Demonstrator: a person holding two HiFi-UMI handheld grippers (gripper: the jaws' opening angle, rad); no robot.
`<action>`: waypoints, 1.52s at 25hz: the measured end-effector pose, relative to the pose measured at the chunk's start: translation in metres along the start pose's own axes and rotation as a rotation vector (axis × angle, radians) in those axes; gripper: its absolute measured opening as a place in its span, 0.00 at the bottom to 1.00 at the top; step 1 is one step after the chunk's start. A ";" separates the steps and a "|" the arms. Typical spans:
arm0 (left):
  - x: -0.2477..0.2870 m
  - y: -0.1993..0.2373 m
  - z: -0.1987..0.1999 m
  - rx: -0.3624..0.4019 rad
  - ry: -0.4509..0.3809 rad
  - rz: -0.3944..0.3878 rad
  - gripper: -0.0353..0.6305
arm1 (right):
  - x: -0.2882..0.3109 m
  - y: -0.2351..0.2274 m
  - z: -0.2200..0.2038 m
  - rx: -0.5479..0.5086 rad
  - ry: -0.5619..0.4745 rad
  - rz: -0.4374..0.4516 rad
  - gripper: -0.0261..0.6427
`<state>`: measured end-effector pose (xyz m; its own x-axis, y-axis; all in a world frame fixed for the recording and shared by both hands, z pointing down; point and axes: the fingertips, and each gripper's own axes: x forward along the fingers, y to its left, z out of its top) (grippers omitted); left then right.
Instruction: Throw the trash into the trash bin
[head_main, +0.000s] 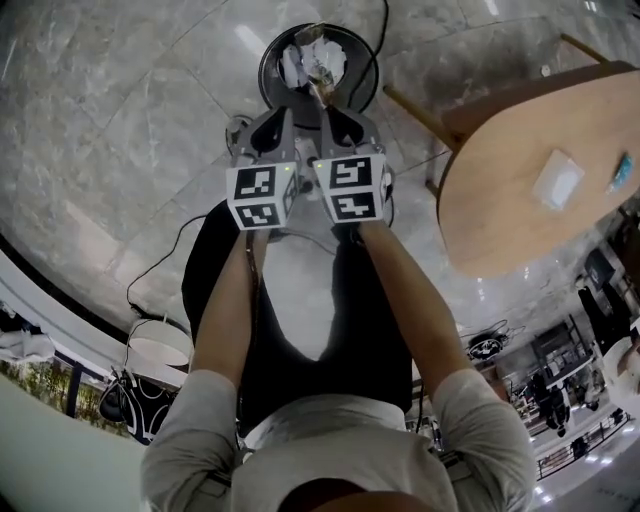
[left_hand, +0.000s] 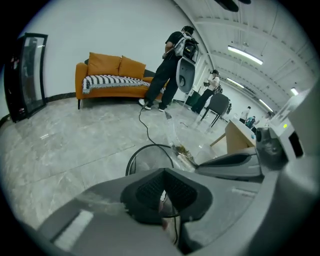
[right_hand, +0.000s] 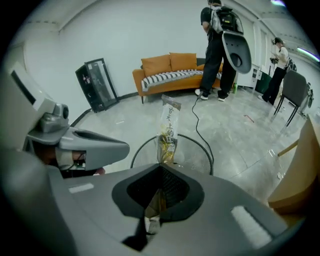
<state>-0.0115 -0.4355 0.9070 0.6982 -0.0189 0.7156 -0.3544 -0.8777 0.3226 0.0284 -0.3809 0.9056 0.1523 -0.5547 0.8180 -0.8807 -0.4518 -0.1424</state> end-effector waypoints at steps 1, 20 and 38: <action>0.004 0.003 -0.005 -0.004 0.009 0.001 0.08 | 0.009 0.000 -0.007 0.000 0.028 0.001 0.06; 0.030 0.035 -0.005 0.050 0.009 0.021 0.08 | 0.106 -0.019 -0.053 -0.011 0.209 -0.019 0.15; -0.095 -0.049 0.088 0.020 -0.042 0.023 0.08 | -0.091 0.012 0.071 -0.064 -0.072 0.000 0.05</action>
<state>-0.0057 -0.4326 0.7685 0.7158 -0.0586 0.6959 -0.3584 -0.8861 0.2940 0.0355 -0.3858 0.7895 0.1823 -0.6047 0.7753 -0.9073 -0.4073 -0.1043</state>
